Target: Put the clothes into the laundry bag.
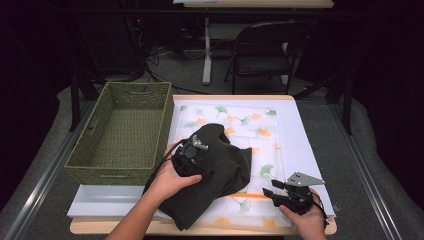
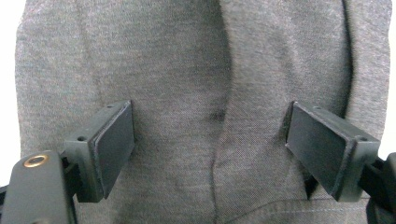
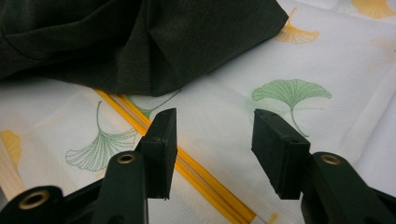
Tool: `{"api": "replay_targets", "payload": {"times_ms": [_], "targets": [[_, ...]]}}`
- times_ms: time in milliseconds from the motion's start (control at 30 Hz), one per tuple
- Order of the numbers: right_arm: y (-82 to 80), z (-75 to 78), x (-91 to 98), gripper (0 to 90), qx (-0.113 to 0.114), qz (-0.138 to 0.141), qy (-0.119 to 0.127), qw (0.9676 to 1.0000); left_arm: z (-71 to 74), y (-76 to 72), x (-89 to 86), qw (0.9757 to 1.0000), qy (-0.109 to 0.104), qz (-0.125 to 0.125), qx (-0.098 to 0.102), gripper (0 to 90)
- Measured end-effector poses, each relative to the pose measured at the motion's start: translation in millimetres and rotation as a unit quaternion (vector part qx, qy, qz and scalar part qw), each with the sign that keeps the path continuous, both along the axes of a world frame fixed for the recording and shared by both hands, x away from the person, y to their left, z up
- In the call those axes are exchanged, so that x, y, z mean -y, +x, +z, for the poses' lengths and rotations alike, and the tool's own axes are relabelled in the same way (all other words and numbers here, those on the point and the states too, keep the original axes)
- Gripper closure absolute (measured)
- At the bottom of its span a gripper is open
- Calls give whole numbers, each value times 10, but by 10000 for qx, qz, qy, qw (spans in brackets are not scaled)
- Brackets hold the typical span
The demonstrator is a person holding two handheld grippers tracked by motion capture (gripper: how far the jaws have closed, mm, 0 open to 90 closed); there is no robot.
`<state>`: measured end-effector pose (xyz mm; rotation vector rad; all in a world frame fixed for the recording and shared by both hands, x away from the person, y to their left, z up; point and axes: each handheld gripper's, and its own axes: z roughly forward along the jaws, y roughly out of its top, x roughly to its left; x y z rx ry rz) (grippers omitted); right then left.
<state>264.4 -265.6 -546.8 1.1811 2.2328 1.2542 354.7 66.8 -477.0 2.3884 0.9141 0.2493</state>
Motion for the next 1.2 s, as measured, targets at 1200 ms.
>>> {"api": "replay_targets", "payload": {"times_ms": [1200], "targets": [[12,-7,-19,496,21,22,-45,10000,-481,173,73,9992,95,71,-376,125]]}}
